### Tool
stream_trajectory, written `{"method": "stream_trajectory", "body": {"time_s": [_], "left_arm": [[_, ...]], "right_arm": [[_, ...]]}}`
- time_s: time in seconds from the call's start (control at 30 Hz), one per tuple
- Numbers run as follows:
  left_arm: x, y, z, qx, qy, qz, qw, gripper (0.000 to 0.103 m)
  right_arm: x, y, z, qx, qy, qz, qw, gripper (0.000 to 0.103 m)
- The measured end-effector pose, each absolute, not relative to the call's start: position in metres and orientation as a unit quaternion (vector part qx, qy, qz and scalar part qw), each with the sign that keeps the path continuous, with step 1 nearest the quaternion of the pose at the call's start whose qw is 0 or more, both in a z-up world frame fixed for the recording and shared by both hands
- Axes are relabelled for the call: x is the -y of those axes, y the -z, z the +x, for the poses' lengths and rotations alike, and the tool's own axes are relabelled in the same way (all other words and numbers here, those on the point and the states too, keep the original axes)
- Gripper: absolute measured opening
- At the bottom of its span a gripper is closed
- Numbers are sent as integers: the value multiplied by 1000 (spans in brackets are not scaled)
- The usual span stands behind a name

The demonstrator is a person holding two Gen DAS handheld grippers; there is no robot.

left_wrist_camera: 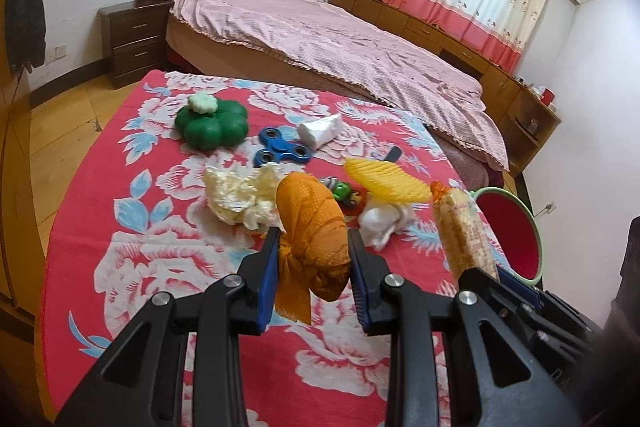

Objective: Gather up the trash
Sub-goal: 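Carry the orange bundle in the left tool and snack bag in the right over the bucket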

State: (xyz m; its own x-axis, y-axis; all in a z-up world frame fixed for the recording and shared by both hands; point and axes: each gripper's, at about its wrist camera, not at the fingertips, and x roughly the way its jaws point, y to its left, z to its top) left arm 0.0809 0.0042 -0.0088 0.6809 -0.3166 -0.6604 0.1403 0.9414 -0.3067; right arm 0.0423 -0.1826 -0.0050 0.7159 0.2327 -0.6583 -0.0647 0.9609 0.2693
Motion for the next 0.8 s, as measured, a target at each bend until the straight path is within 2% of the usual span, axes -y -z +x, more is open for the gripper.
{"method": "stream_trajectory", "body": {"time_s": [0.8], "left_arm": [[71,-21,85,-374,201,-86,901,32]], "right_arm": [[269,-15,21,-318,-9,176,932,43]]}}
